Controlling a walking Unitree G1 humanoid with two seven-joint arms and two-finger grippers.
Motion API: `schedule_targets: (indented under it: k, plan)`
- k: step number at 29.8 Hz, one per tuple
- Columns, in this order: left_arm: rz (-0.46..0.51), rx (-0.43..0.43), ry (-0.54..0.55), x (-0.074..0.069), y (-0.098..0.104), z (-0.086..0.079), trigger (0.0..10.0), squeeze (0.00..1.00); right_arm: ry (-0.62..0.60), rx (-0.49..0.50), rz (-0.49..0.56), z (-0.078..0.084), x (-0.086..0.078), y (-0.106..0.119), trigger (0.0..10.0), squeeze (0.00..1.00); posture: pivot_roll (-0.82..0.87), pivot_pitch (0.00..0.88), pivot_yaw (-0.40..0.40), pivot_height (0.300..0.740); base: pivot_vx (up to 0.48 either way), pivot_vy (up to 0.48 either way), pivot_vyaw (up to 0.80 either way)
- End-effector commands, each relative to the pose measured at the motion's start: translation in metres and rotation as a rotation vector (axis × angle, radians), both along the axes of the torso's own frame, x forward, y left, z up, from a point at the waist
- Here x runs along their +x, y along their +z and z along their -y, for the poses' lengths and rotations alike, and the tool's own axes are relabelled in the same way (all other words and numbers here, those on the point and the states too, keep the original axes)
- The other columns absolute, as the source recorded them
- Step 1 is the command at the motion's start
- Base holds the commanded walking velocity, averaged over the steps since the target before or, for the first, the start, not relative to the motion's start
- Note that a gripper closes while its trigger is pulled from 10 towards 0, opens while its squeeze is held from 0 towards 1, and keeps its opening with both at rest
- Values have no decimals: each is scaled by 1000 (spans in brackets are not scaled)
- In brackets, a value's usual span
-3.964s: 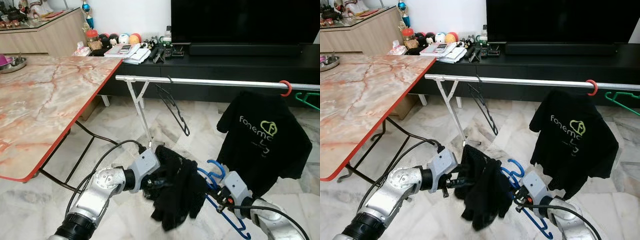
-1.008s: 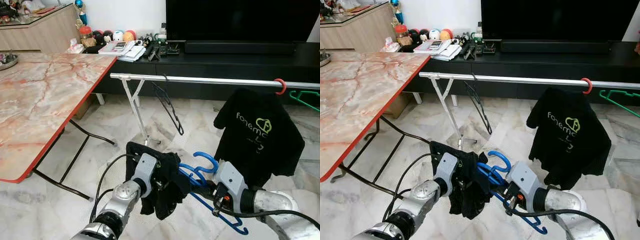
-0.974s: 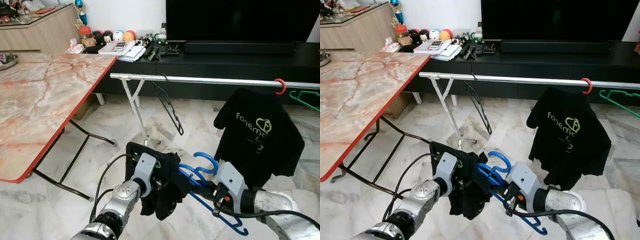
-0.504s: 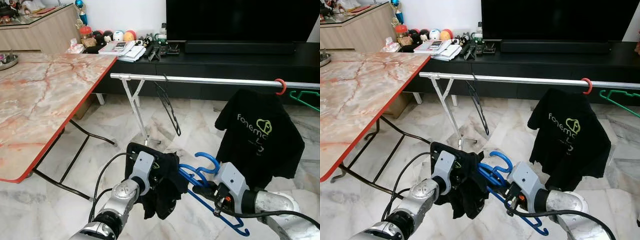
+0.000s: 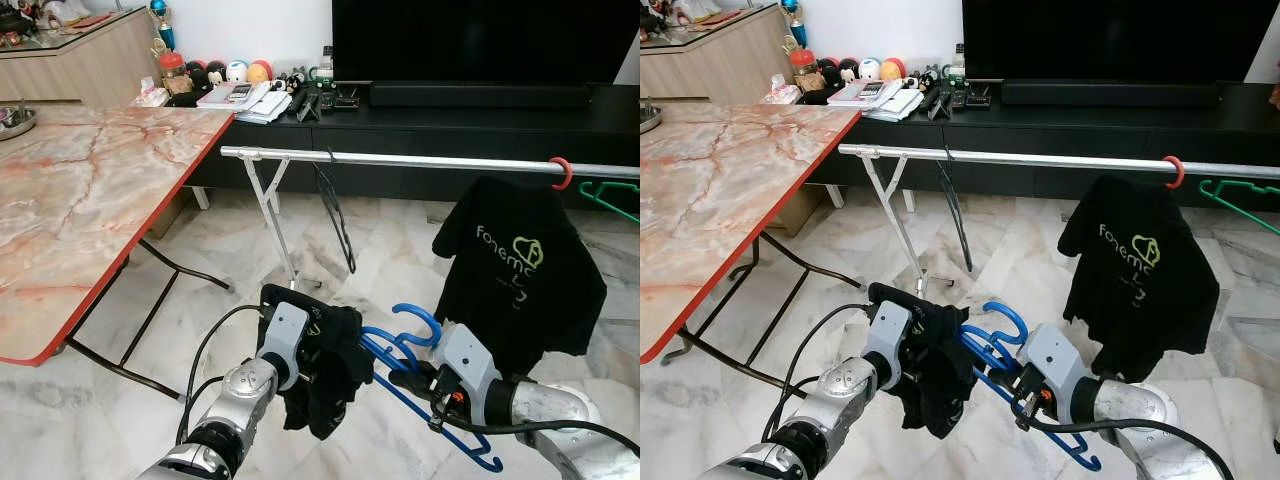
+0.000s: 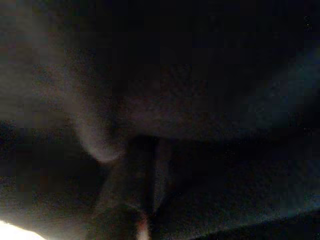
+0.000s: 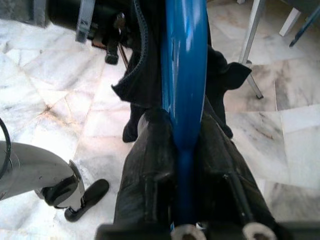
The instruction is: Hang hanger
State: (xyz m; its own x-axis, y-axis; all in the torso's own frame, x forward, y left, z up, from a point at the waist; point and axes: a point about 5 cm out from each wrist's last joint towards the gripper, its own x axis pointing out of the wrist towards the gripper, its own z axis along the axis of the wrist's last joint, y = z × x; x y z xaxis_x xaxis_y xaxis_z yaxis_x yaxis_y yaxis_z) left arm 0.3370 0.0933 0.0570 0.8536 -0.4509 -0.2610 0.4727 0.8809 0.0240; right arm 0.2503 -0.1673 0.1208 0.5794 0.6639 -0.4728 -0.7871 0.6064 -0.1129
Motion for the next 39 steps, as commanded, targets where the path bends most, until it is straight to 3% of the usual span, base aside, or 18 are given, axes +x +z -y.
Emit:
schedule_targets:
  k: [1, 7, 17, 23, 25, 33, 39]
  plan:
    - [-2, 6, 31, -1, -3, -7, 0, 0, 2, -17, 18, 2, 2, 1, 0, 0, -47, 124, 44, 740, 0, 0, 0]
    - [-10, -9, 101, 1, -4, -18, 0, 0, -12, -53, -1, 7, 0, -6, 0, 0, -46, 126, 44, 740, 0, 0, 0]
    - [-11, 19, 119, -1, -6, -27, 0, 0, -23, -133, -17, 17, 1, -14, 0, 0, -44, 126, 43, 740, 0, 0, 0]
    - [-11, 53, 132, -2, -9, -35, 0, 0, -10, -320, -54, 37, -3, -31, 0, 0, -42, 127, 41, 740, 0, 0, 0]
    - [-14, 65, 162, -3, -10, -43, 0, 0, 12, -398, -88, 45, -8, -43, 0, 0, -37, 128, 42, 740, 0, 0, 0]
    - [3, 61, 235, 0, -6, -54, 0, 0, 109, -430, -185, 49, -25, -58, 0, 0, -36, 128, 41, 740, 0, 0, 0]
    - [71, 18, 387, 7, 7, -71, 0, 0, 148, -502, -264, 61, -37, -69, 0, 0, -38, 128, 42, 740, 0, 0, 0]
